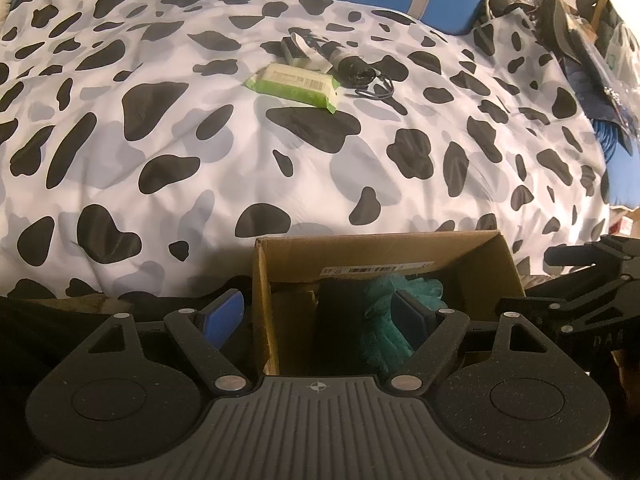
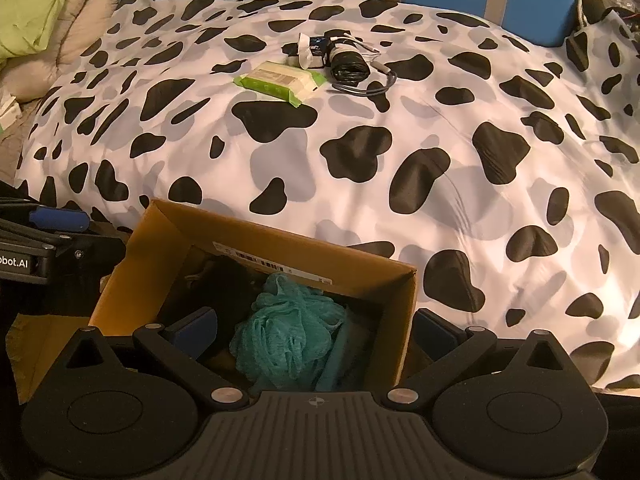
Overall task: Organize soft objects
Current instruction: 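Open both grippers to drop the black sponge and blue wipe pack into the box, then move both tools from the box toward the green-wrapped wipe pack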
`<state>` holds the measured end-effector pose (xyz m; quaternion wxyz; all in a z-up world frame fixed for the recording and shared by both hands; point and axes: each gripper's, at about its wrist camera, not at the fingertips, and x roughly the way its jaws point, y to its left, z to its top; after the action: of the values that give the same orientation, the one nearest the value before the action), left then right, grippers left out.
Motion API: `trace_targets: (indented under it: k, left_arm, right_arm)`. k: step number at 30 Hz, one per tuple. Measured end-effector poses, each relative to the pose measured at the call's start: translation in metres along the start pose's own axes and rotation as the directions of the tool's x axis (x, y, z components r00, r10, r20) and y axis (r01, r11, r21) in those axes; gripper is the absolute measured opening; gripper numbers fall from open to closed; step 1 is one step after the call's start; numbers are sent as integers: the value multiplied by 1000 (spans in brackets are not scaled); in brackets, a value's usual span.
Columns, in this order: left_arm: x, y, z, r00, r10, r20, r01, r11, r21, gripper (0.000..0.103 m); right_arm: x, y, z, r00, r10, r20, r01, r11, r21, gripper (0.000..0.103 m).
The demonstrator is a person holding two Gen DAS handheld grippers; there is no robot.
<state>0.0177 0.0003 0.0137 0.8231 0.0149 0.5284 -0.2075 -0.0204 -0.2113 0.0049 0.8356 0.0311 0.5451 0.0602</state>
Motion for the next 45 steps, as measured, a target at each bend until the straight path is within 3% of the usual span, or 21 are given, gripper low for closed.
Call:
trace_targets:
  k: [33, 45]
  left_arm:
    - [3, -4, 3, 1000, 20, 10, -20, 999, 31, 81]
    - [0, -8, 7, 998, 31, 59, -35, 997, 64, 81]
  right_arm:
    - [-3, -13, 6, 999, -27, 31, 25, 997, 69, 103]
    - [-6, -17, 10, 998, -34, 57, 30, 996, 83, 103]
